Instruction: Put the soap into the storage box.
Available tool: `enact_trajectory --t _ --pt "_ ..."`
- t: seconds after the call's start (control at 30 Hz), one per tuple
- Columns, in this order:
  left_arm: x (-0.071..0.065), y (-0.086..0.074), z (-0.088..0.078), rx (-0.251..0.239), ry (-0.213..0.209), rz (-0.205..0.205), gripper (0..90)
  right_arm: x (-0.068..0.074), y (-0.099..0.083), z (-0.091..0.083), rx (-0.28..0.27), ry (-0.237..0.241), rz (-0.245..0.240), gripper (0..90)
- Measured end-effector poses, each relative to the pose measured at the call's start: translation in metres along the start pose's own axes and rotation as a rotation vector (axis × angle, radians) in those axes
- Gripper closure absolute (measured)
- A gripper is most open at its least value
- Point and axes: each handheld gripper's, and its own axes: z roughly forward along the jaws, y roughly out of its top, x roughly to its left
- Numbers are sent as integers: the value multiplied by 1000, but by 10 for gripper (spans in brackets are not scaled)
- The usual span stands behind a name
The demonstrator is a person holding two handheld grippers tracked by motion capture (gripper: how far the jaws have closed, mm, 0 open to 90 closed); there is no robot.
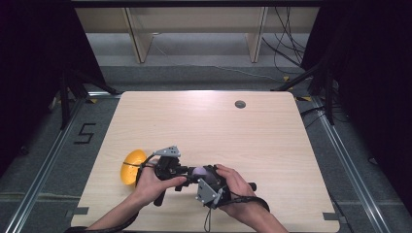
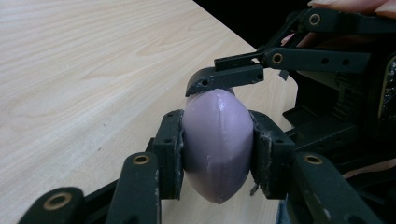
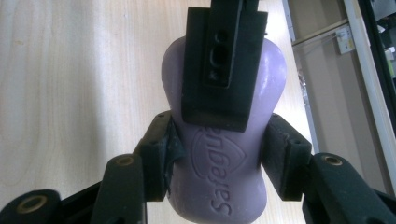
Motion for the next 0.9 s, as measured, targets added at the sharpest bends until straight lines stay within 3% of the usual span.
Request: enact_trajectory --t 0.07,0.1,0.17,0.23,0.27,0.3,0.33,0.37,0.47,0.57,0.6,0.63,0.7,0.73,0.9 --pt "-2 1 -1 3 19 9 587 -2 1 0 -13 -9 -25 503" --pt "-1 1 -1 -3 -2 17 588 0 0 -1 6 -3 22 503" --pt "-1 0 -2 -4 13 23 588 -2 0 0 -1 13 8 496" --pt "-2 0 -3 6 38 26 588 -1 -1 0 14 2 38 449" --pt "-2 -1 -3 -9 27 25 588 -4 -1 1 7 2 18 414" --pt "-2 -1 -4 -18 45 29 588 -2 -2 0 24 -2 48 383" --pt "-2 -1 -5 -10 53 44 588 -5 -4 0 22 -10 37 357" --pt "-4 -1 -6 -24 88 48 588 -5 -6 0 28 -14 50 336" --pt "-4 -2 -10 -38 120 74 588 -9 -12 -4 35 -28 77 295" --pt "-7 -3 -13 -56 185 103 588 -11 -20 -10 58 -43 100 292" --pt "-7 -3 -13 -65 210 119 588 -11 -22 -11 64 -42 114 293" --pt "-4 -3 -14 -82 233 170 588 -10 -25 -12 59 -37 148 293" --pt "-5 -6 -16 -96 297 167 588 -10 -33 -16 63 -46 186 294" --pt "-4 -8 -17 -100 311 162 588 -12 -37 -18 61 -47 172 295" --pt "-4 -13 -20 -116 410 147 589 -12 -61 -28 89 -66 268 296"
